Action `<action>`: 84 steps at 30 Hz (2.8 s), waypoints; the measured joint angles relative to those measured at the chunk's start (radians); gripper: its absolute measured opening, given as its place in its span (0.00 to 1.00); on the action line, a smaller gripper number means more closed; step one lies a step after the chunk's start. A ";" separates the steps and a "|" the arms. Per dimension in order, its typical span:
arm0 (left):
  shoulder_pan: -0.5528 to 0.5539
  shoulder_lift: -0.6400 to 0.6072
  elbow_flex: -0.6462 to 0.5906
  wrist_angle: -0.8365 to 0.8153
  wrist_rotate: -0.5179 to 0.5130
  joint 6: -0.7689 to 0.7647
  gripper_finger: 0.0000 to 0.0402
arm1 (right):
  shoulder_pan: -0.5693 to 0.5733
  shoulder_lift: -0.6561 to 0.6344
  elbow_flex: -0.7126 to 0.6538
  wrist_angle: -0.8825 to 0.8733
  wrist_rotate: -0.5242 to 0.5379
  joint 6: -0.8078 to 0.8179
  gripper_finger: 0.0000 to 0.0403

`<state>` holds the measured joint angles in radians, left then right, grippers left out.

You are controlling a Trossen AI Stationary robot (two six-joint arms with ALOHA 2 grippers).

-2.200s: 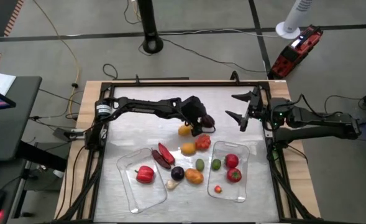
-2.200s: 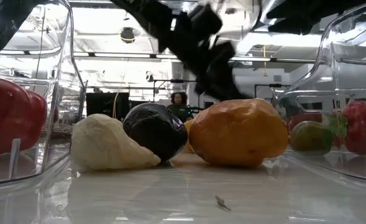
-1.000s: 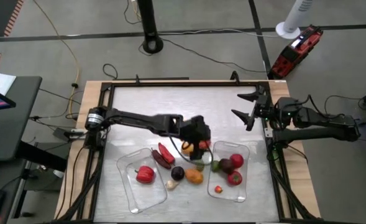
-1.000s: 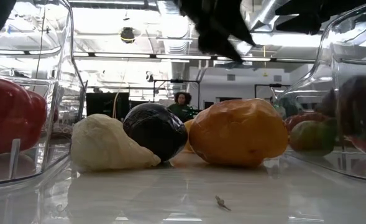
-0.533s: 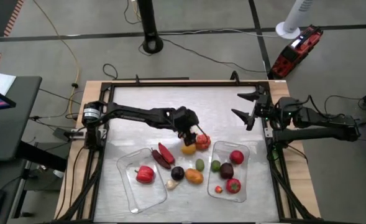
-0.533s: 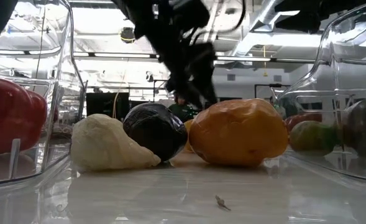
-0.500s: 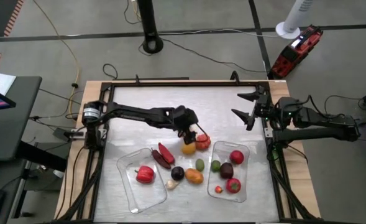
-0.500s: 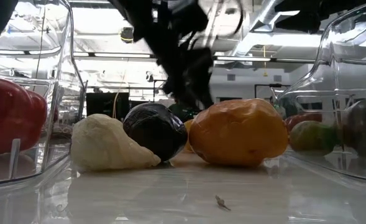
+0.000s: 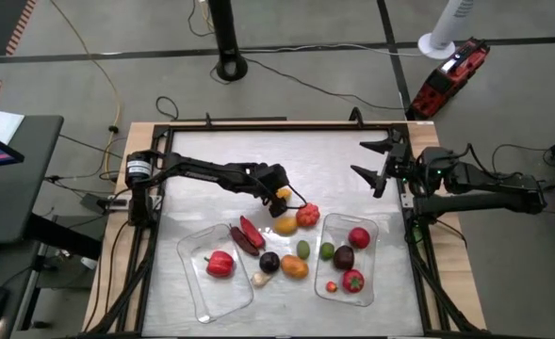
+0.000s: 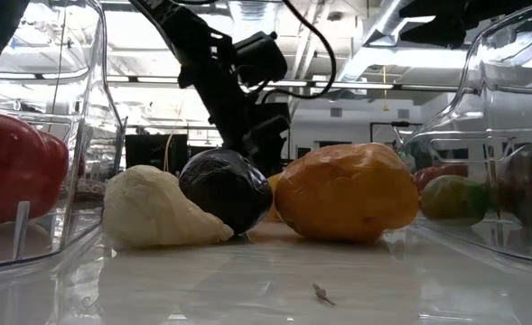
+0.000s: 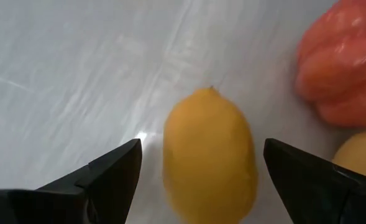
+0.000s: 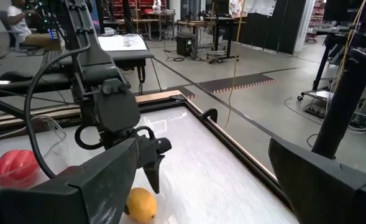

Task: Sort produce into baskets
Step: Put the top lemon into the right transparent bin, then put the lemon into the right transparent bin

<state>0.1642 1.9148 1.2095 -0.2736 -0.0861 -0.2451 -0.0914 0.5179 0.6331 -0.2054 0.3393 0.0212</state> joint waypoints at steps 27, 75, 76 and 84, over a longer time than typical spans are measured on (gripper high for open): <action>-0.113 -0.118 0.204 0.064 0.084 0.142 0.51 | -0.001 -0.015 0.000 -0.001 0.001 -0.027 0.96; -0.321 0.015 0.373 -0.291 -0.124 0.181 0.72 | -0.001 -0.015 0.000 -0.021 0.003 -0.002 0.96; -0.312 0.004 0.333 -0.263 -0.121 0.160 0.72 | -0.001 -0.015 0.000 -0.019 0.003 0.003 0.96; -0.240 -0.005 0.097 -0.038 -0.088 0.040 0.71 | -0.001 -0.015 0.000 0.000 0.003 0.005 0.96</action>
<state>-0.0761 1.9102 1.3062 -0.3119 -0.1745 -0.2049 -0.0922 0.5030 0.6327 -0.2054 0.3418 0.0261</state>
